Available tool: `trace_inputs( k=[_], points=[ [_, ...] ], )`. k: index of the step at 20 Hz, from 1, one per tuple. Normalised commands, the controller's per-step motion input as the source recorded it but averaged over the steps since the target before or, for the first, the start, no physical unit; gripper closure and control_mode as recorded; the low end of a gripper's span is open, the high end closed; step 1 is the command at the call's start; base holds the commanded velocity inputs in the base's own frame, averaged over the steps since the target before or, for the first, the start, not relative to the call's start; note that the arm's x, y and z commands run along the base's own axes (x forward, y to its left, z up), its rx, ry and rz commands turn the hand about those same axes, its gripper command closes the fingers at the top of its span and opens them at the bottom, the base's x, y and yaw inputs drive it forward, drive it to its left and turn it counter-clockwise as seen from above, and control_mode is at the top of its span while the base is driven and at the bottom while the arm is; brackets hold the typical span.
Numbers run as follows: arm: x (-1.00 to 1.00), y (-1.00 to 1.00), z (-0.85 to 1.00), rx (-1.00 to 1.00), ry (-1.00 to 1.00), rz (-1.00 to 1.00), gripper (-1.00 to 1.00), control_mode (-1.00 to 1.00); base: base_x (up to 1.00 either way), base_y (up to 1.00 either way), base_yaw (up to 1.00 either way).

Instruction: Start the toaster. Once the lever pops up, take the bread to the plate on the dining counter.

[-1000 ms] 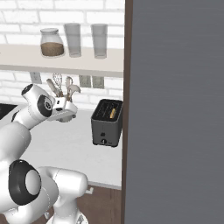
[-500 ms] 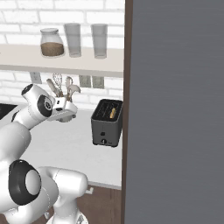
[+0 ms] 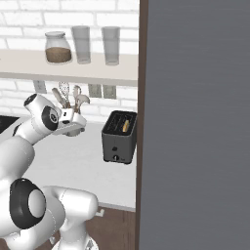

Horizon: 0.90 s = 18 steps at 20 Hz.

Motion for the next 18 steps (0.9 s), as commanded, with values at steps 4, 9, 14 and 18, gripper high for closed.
trace_inputs(
  k=[4,9,14,18],
  points=[
    [0.00,0.00,0.00,0.00,0.00,0.00,-1.00,-1.00,0.00,0.00,0.00],
    [0.00,0.00,0.00,0.00,0.00,0.00,-1.00,-1.00,0.00,0.00,0.00],
    [0.00,0.00,0.00,0.00,0.00,0.00,-1.00,-1.00,0.00,0.00,0.00],
    [0.00,0.00,0.00,0.00,0.00,0.00,-1.00,-1.00,0.00,0.00,0.00]
  ],
)
